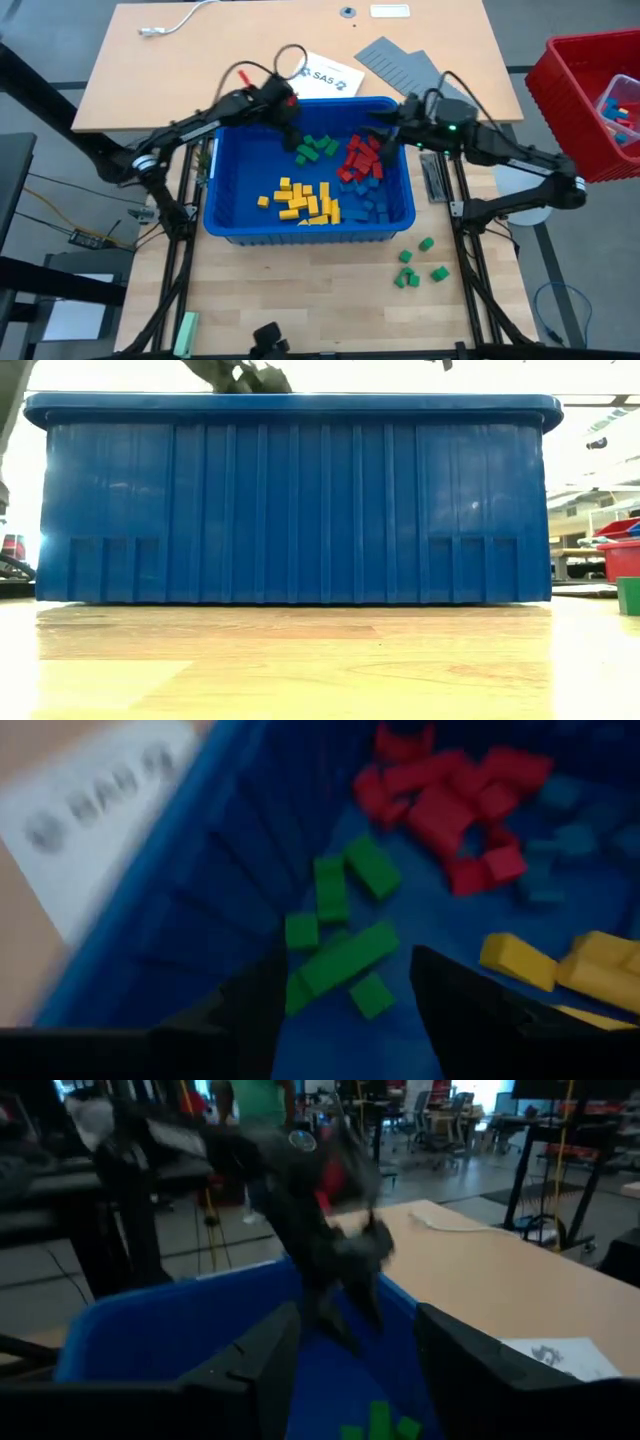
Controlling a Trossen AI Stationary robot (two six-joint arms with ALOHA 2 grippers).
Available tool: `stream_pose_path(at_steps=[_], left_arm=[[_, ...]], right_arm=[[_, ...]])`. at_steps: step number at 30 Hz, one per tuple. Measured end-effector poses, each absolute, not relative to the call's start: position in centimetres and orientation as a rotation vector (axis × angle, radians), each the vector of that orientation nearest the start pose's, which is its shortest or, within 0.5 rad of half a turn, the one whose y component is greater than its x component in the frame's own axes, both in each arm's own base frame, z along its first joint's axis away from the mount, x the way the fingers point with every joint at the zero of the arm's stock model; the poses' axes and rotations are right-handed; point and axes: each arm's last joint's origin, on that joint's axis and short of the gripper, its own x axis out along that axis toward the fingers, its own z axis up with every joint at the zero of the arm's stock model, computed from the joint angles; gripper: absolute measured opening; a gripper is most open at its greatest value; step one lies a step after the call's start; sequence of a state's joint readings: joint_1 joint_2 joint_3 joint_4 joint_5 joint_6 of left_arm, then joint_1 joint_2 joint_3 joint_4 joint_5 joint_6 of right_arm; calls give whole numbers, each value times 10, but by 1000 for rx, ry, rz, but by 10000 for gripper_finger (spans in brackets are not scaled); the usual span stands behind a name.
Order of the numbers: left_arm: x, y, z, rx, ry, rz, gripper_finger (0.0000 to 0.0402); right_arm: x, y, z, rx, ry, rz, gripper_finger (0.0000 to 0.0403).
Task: Sort blocks
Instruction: Remove the green block from the blue bin
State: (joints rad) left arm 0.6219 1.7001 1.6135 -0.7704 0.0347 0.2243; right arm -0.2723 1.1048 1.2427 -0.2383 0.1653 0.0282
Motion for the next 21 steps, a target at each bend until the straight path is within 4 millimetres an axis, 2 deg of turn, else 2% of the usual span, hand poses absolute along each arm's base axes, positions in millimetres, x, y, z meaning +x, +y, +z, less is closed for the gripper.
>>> stream_pose_path(at_steps=[4,8,14,21], left_arm=[[315,221,291,-224,991,474,213],[327,227,256,-342,1082,516,207],[338,236,218,-414,1163,636,206],[347,238,190,-449,1214,673,206]], right_arm=[[207,-55,430,51,78,-424,180],[203,-49,426,50,125,-425,174],[206,-47,416,47,225,-420,166],[208,-48,413,53,247,-417,158]])
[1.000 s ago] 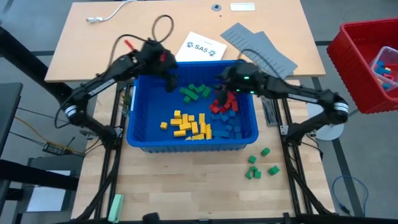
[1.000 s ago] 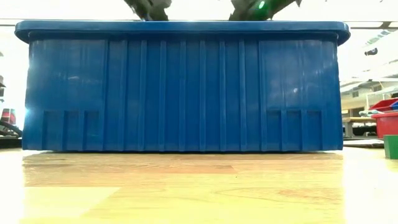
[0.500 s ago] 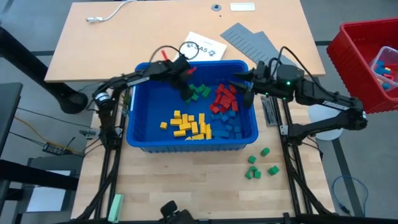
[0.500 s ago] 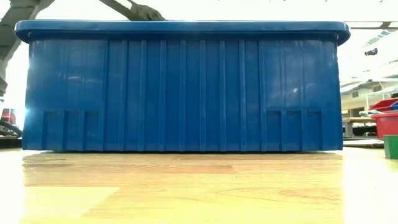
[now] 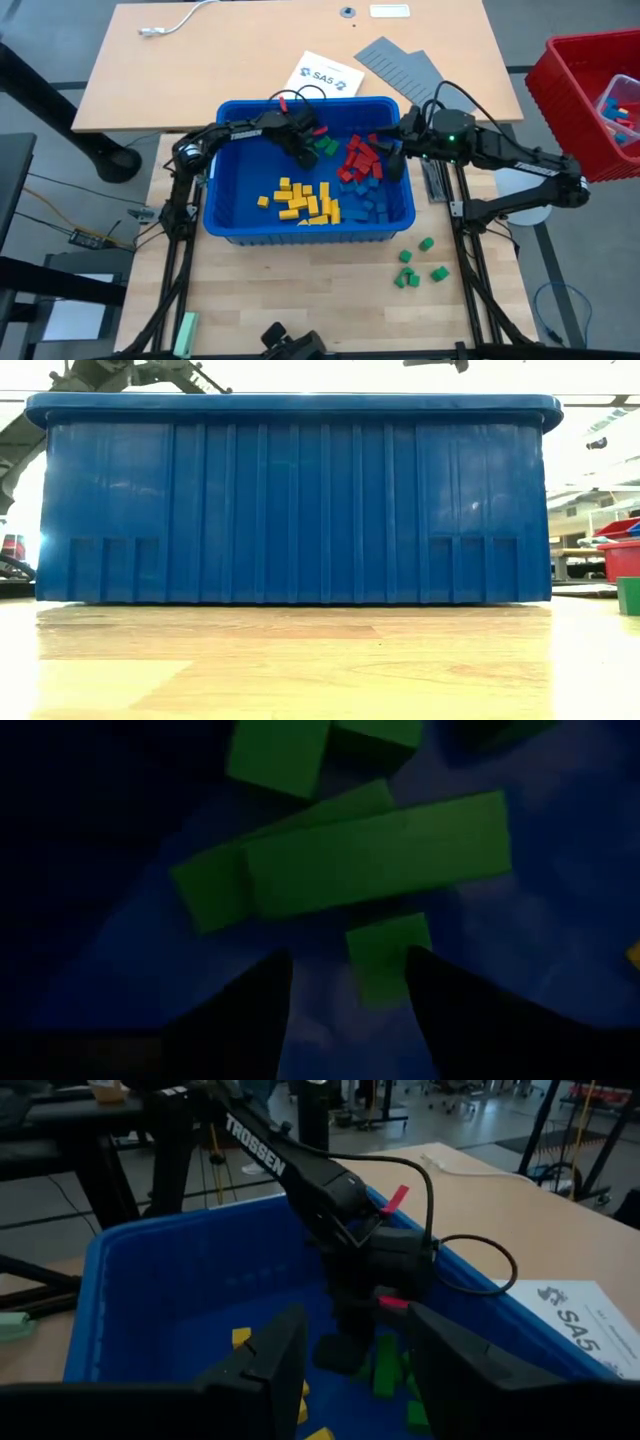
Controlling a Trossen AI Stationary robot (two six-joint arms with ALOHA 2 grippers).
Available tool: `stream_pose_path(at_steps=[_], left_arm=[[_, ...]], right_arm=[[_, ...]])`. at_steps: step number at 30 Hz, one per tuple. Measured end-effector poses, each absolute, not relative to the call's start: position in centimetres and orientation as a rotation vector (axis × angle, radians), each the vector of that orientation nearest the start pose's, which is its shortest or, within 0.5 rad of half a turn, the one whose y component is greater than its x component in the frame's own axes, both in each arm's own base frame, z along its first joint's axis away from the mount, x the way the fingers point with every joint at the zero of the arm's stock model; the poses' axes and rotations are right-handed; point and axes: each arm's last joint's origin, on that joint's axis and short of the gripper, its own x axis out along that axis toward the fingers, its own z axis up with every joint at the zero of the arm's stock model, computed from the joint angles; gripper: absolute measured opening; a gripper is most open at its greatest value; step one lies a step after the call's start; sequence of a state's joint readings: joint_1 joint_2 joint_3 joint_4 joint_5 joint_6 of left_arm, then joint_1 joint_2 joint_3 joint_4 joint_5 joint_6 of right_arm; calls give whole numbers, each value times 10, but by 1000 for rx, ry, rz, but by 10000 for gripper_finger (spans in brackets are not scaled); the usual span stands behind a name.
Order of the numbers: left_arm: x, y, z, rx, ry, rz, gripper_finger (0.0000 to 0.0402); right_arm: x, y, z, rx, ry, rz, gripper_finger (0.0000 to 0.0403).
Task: Sort blocks
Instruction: Remove the green block from the blue bin
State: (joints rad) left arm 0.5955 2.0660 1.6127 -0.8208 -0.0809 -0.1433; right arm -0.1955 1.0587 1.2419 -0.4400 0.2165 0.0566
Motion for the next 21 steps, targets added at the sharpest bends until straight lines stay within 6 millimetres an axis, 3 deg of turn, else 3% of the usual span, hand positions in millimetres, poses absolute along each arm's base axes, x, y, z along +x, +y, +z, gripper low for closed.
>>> stream_pose_path(at_steps=[8,21], left_arm=[[352,235,184,-494,1200,634,206],[356,229,191,-508,1166,561,206]], right_arm=[[209,-48,412,53,251,-416,152],[209,-48,412,44,256,-415,148]])
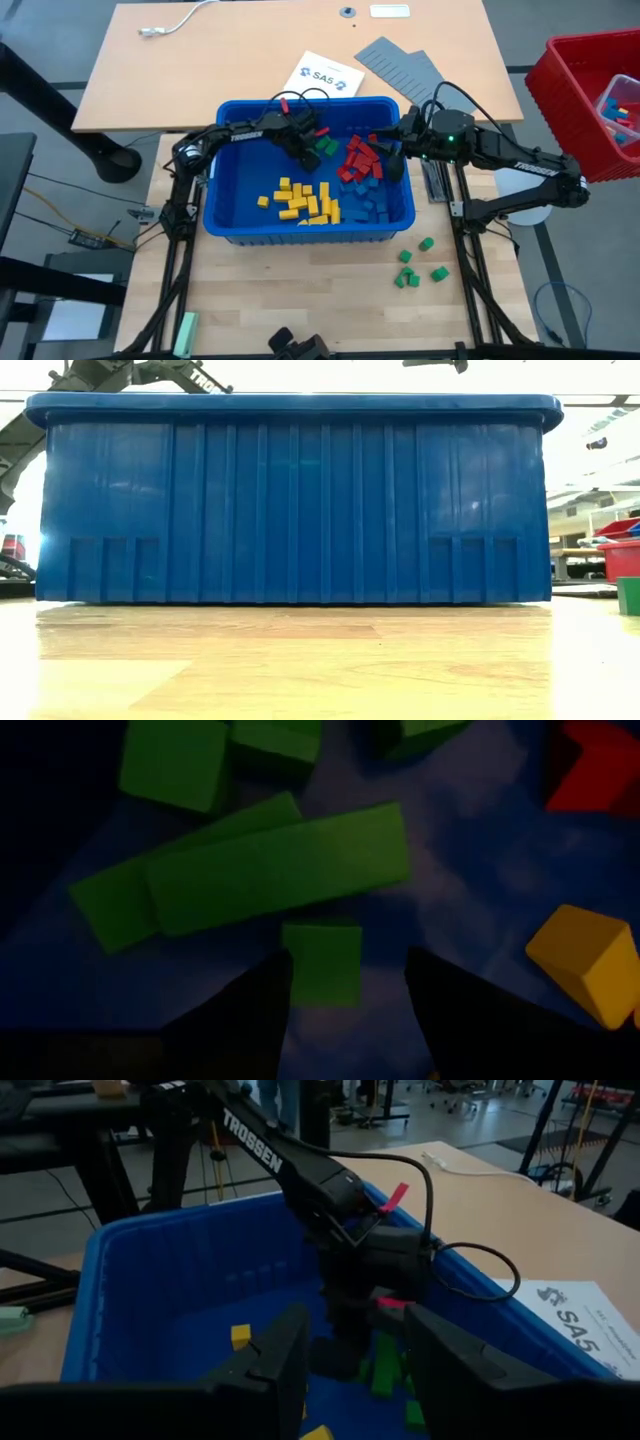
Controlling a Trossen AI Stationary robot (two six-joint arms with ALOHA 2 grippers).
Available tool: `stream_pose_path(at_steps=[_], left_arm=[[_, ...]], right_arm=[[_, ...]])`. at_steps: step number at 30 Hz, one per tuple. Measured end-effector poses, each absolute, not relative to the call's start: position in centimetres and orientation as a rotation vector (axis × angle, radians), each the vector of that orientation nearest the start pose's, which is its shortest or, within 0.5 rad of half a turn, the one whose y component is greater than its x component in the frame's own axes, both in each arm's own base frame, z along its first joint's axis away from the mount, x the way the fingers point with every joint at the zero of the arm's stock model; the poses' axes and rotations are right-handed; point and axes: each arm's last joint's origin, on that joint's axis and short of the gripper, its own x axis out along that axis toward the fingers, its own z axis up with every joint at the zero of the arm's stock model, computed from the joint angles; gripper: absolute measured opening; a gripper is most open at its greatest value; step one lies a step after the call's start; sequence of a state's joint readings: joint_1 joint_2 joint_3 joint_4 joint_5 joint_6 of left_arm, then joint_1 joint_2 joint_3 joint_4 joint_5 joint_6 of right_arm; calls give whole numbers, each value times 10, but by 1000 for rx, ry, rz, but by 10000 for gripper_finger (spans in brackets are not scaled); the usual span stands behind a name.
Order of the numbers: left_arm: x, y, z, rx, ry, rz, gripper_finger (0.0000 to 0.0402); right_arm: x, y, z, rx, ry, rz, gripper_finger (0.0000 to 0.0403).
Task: Sort blocks
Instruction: Remove the green block from the blue bin
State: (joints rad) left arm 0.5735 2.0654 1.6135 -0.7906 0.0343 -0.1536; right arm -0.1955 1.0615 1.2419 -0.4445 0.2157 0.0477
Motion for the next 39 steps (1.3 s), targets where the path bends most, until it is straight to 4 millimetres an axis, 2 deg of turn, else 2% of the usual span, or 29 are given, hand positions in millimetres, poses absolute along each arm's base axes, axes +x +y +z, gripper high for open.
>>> stream_pose_path(at_steps=[4,10,16,18,22,26,29,34,39], left_arm=[[356,229,188,-473,1183,572,206],[349,228,171,-409,1235,618,206],[352,225,162,-411,1188,524,204],[354,224,160,-384,1169,511,191],[359,222,159,-309,1135,466,136],[363,218,165,-247,1134,412,136],[361,207,194,-206,1078,391,136],[346,182,271,-151,882,365,136],[319,153,353,-113,569,295,136]], right_arm=[[209,-48,412,39,257,-414,146],[209,-48,412,43,258,-415,145],[209,-48,412,41,256,-415,140],[209,-48,412,40,256,-415,139],[209,-48,412,40,256,-415,139],[209,-48,412,40,257,-415,141],[209,-46,412,47,259,-397,141],[211,-39,411,36,263,-343,137],[222,-22,412,-171,257,-267,136]])
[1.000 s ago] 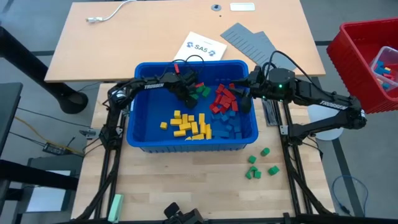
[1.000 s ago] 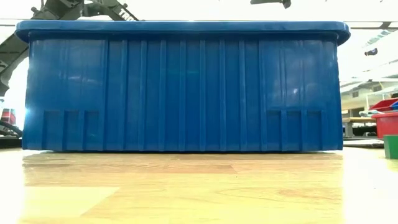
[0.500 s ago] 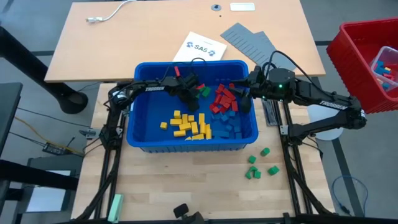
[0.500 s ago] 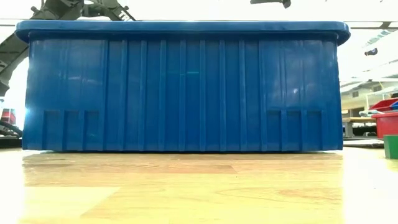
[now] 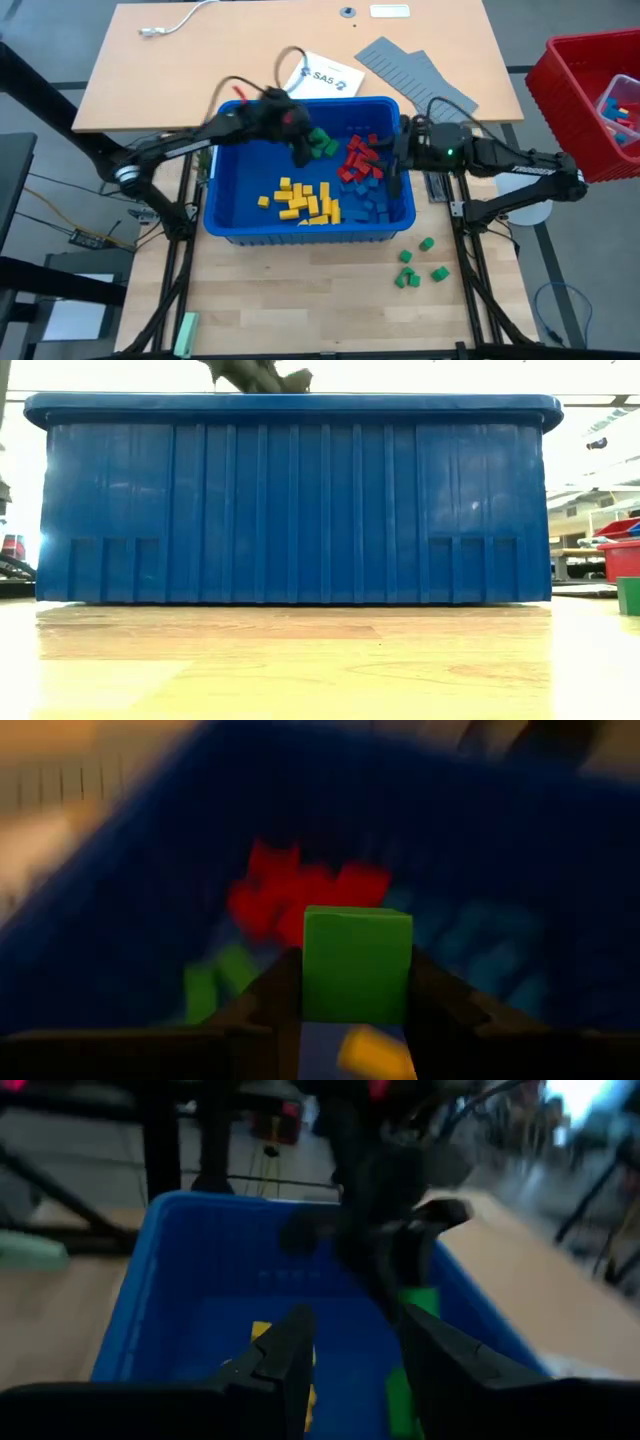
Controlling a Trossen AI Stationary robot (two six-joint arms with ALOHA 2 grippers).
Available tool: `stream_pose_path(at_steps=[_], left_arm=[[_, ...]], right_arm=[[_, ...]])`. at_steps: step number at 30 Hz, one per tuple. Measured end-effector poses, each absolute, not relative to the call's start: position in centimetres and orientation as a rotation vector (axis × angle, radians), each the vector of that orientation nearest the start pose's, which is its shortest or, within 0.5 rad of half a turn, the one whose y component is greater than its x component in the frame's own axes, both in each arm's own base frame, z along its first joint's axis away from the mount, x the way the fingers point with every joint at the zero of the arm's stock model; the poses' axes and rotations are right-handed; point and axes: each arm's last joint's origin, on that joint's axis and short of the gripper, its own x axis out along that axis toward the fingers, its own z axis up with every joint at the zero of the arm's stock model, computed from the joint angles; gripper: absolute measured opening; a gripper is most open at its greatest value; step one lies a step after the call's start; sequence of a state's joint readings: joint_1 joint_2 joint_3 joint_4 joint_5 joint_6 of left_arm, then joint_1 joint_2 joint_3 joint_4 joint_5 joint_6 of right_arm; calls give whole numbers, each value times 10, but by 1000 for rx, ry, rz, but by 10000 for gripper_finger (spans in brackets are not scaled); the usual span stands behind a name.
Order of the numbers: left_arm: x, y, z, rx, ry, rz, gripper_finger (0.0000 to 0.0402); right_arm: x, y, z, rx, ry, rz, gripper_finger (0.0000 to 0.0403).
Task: Sort blocks
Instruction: Remove the green block from the blue bin
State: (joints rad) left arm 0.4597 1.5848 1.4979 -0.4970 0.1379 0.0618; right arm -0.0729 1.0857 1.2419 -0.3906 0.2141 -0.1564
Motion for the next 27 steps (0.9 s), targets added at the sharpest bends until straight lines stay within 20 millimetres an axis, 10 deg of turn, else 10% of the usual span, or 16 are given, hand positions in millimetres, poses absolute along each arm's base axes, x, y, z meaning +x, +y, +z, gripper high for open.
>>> stream_pose_path(at_steps=[10,27], left_arm=[[274,114,433,-143,182,60,136],[256,97,462,-293,23,-94,136]], right_arm=[[287,-11,404,-508,100,-245,127],[343,-3,400,-1189,-165,-579,279]])
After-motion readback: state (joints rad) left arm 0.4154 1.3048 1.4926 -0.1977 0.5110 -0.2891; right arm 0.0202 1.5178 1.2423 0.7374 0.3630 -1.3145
